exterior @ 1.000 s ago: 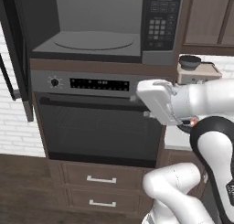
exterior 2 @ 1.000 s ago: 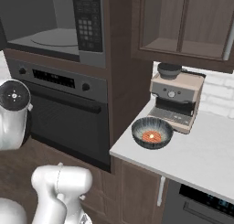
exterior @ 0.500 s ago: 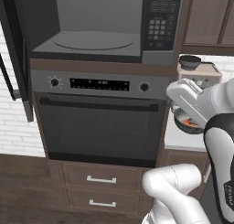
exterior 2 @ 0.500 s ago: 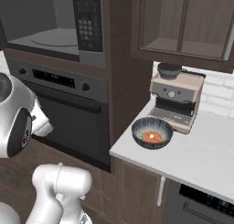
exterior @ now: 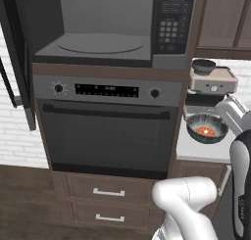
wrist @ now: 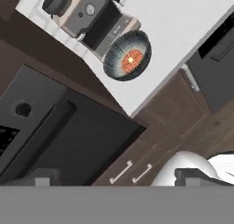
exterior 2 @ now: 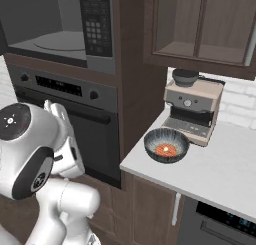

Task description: Open the microwave, place the bowl with waffle inside the microwave, then close the microwave door and turn it on.

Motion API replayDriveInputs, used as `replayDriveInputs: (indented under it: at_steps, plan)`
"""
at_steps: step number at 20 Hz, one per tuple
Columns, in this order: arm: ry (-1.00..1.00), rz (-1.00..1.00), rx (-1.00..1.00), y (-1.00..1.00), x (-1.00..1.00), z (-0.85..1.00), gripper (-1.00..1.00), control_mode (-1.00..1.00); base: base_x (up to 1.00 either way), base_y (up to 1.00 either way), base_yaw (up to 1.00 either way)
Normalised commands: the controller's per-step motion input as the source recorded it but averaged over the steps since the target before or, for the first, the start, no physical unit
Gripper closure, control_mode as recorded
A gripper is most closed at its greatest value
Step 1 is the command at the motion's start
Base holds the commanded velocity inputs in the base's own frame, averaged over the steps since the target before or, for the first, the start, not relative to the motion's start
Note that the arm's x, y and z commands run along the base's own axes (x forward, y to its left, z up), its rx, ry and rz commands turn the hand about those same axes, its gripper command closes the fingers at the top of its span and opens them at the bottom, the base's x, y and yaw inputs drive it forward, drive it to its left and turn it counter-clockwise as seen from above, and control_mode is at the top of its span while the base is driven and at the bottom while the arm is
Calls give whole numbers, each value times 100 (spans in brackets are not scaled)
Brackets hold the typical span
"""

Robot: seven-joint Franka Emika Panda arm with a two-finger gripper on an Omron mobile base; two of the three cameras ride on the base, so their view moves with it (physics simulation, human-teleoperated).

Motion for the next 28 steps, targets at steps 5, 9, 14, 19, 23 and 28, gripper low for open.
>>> replayDriveInputs:
  at_steps: [5, 9, 14, 19, 23, 28]
  plan:
    - [7, -36, 20, -100, -2, -3, -100, -100, 0, 0, 0]
    - [32, -30, 18, -100, 1, -3, -100, -100, 0, 0, 0]
    - [27, -21, 9, -91, 10, -31, -100, -100, 0, 0, 0]
    - [1, 2, 3, -44, 40, -50, -100, -100, 0, 0, 0]
    - [0, 18, 0, -18, 49, -42, -100, -100, 0, 0, 0]
    - [0, 26, 0, -3, 60, -37, -100, -100, 0, 0, 0]
